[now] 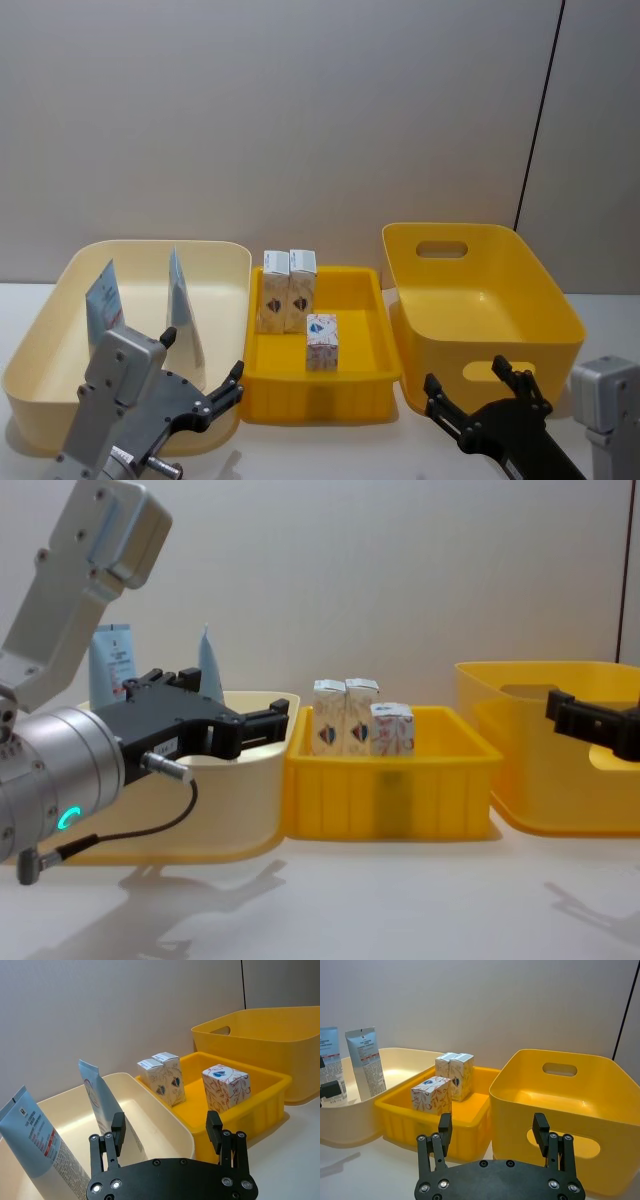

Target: Bimanual collaborative sorting of washing and personal care products

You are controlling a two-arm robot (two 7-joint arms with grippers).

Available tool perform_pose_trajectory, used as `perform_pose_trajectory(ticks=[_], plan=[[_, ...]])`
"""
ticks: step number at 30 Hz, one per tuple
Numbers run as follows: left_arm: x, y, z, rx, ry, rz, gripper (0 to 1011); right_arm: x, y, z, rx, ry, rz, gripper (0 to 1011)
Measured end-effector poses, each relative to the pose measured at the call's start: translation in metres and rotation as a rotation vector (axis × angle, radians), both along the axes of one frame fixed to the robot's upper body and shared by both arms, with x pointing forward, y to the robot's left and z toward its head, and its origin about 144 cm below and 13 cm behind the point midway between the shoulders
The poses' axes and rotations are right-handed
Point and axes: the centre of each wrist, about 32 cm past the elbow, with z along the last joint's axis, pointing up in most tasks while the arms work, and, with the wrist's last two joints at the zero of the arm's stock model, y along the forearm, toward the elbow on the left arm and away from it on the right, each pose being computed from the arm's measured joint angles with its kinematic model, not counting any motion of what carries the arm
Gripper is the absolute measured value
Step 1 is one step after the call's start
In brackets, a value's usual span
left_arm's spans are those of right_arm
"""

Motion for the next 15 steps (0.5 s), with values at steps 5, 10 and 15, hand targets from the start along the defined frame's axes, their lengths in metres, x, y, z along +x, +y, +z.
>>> perform_pose_trajectory(ticks=[5,10,15], plan=[[0.0,0.0,0.0,0.0,0.0,0.0,1003,0.0,0.0,0.0,0.0,0.0,0.0,1001],[0.0,0.0,0.0,0.0,0.0,0.0,1004,0.0,0.0,0.0,0.0,0.0,0.0,1001],[0.0,0.0,0.0,0.0,0.0,0.0,1004,0.0,0.0,0.0,0.0,0.0,0.0,1001]])
